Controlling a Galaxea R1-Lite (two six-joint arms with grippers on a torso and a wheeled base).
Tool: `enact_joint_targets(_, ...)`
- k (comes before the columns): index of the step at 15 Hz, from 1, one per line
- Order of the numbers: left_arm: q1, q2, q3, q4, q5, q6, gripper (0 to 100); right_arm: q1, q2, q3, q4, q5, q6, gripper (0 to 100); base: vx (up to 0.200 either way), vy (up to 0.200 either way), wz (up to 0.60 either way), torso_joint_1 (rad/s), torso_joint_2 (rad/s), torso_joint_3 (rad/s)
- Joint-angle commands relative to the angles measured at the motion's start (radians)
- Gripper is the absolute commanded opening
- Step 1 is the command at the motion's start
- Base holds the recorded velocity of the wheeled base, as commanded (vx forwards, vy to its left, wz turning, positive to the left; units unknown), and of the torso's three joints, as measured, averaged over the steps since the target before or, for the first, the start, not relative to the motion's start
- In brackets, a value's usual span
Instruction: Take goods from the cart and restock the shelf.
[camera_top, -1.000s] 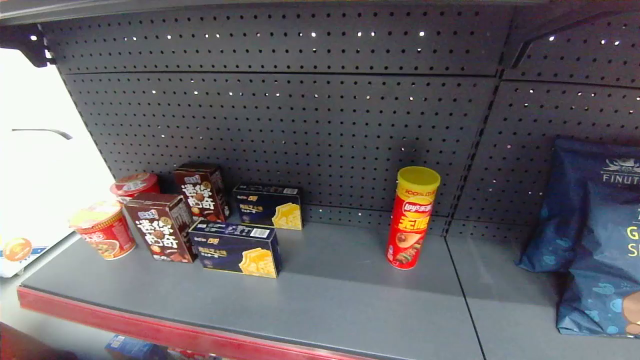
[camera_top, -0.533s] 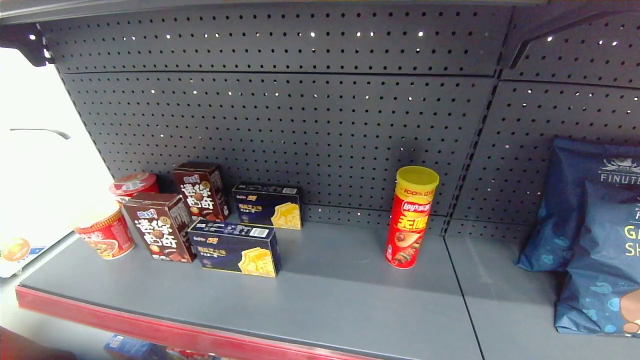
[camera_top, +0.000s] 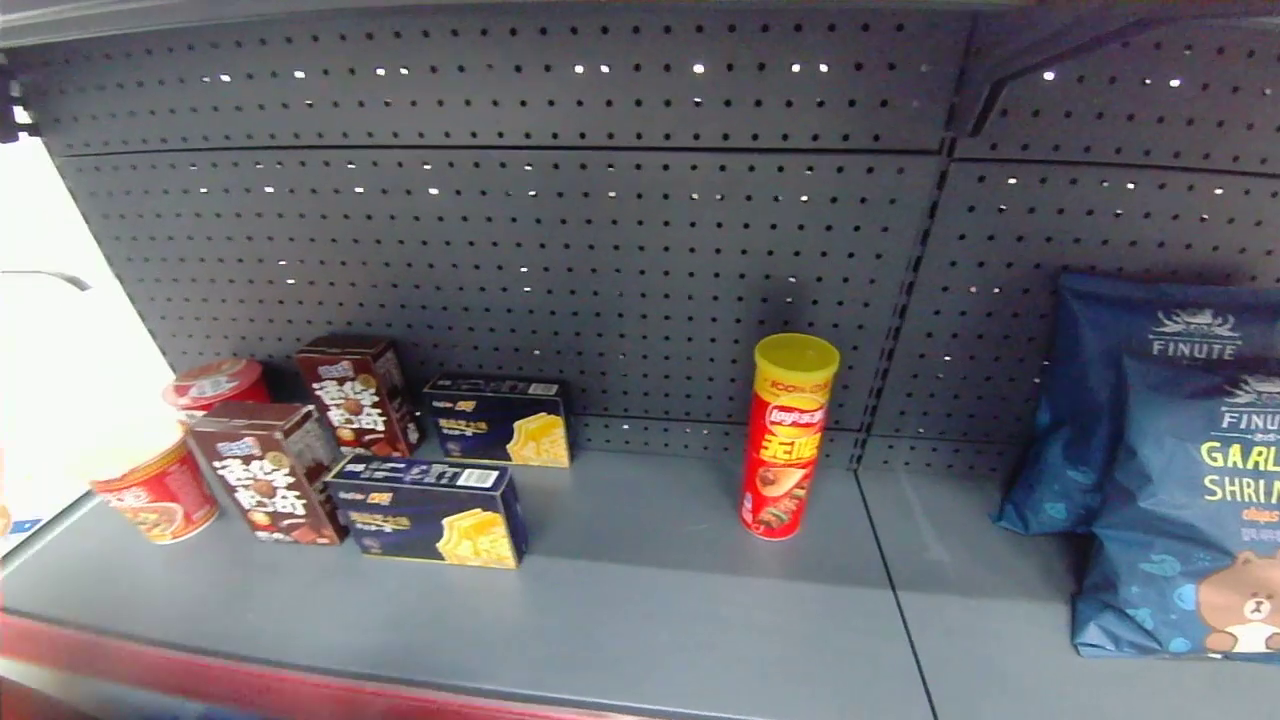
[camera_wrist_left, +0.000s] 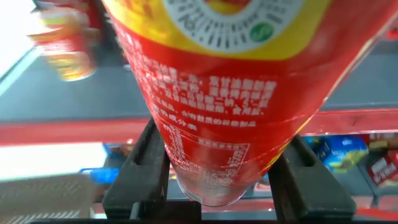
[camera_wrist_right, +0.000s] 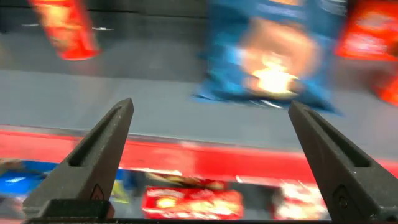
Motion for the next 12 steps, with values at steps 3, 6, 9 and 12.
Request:
enact_joint_targets(3,0.003,-0.077,-0.045,0.144,0.079,0.006,0,0.001,0.000,0.000,-0.001,-0.005,-0.011,100,0.000,0.000,0.00,0.000,0.00,0.000)
enact_joint_targets(6,0.001,-0.137,-0.061,0.230,0.079,0.004,0,0.004,0.019,-0.003,0.002,0.001,-0.060,100,0.000,0.000,0.00,0.000,0.00,0.000)
enact_joint_targets(9,-0.005,-0.127,-0.074,0.230,0.078,0.004,0,0.042,0.114,-0.075,-0.013,0.047,0.028,100,0.000,0.000,0.00,0.000,0.00,0.000)
enact_joint_targets(12,-0.023,-0.102,-0.035,0.227,0.072,0.006,0,-0.005,0.582,-0.435,-0.139,0.084,0.040,100,0.000,0.000,0.00,0.000,0.00,0.000)
